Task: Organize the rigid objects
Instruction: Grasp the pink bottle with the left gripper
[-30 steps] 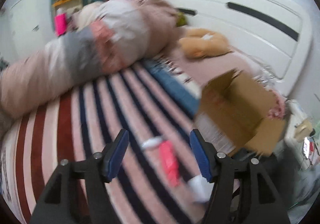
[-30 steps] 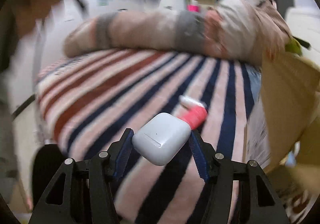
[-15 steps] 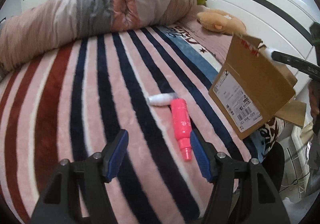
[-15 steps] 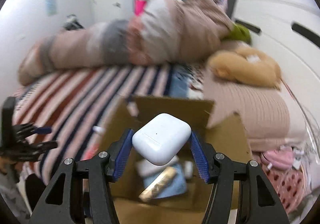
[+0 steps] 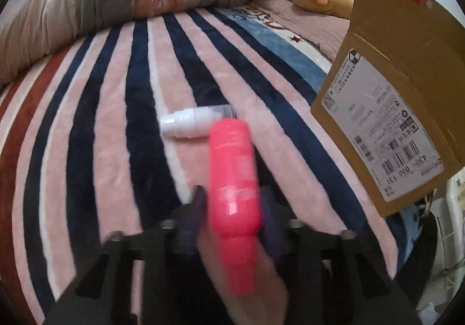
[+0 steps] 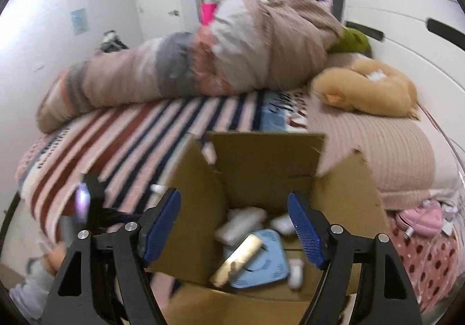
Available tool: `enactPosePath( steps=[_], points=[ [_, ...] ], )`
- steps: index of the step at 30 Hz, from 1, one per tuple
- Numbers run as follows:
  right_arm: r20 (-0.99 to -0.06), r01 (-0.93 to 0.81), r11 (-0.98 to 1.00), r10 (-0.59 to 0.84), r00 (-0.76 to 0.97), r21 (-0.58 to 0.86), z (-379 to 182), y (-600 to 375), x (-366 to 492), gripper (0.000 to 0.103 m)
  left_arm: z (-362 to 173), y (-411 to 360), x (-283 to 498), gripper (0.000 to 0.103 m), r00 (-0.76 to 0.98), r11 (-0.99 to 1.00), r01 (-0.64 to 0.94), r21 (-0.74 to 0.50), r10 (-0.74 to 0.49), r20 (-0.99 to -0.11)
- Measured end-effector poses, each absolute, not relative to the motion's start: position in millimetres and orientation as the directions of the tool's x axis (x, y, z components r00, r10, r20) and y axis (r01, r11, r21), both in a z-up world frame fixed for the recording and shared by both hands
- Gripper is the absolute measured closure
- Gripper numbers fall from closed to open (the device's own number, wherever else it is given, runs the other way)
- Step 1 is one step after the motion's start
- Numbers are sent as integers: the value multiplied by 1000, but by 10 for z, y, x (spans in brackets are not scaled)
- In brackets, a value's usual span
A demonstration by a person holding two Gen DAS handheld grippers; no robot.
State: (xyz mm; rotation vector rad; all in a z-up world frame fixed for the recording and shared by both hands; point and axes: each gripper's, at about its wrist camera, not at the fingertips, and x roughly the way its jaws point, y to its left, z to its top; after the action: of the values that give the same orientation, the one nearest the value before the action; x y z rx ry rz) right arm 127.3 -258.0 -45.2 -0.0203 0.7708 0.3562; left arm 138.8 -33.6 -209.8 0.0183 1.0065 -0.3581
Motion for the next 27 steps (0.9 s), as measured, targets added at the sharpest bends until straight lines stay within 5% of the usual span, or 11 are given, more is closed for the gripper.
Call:
enactPosePath(
  steps=[10, 18, 27],
  points=[
    [-628, -578, 812, 489, 605, 76, -345, -1788, 912, 26, -1435, 207, 1189, 74, 564, 957, 273, -101, -245, -789],
    [-679, -739, 663, 596, 430, 114, -1135, -1015, 668, 27, -496, 441, 859, 74, 637, 937, 348, -38, -266, -724],
    [-770, -471, 873, 213, 602, -126, -2243, -693, 1750, 26, 67, -380, 762, 74, 575, 821, 565, -78, -460, -676]
  ],
)
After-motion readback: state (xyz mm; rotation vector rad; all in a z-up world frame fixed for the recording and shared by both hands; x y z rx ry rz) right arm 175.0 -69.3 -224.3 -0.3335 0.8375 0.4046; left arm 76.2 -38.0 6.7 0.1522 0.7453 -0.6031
